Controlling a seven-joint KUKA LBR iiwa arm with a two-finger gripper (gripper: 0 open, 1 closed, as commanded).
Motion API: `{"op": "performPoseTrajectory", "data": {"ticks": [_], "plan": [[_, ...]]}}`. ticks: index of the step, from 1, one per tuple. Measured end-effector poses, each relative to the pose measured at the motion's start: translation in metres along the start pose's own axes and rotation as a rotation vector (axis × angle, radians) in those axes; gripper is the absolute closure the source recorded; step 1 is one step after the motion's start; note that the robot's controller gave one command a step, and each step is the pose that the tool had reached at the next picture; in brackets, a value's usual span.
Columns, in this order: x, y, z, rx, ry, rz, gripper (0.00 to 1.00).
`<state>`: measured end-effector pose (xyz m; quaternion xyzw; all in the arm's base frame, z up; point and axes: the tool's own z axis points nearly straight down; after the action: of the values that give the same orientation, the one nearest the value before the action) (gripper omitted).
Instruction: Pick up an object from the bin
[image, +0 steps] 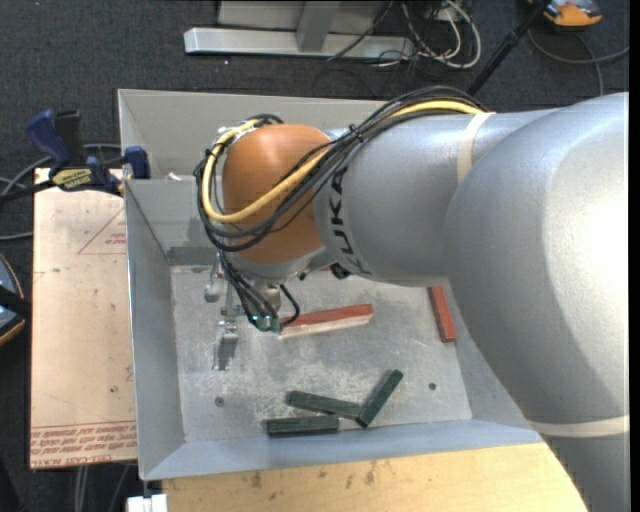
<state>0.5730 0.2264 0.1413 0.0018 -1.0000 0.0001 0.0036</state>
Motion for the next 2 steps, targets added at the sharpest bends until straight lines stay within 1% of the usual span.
{"op": "performPoseTrajectory", "data": {"ticks": [1, 2], "plan": [[-0.002, -0.001, -0.005, -0.002, -0.008, 0.003, 0.00], [0.038, -0.068, 0.054, -0.002, -0.010, 0.005, 0.00]]}}
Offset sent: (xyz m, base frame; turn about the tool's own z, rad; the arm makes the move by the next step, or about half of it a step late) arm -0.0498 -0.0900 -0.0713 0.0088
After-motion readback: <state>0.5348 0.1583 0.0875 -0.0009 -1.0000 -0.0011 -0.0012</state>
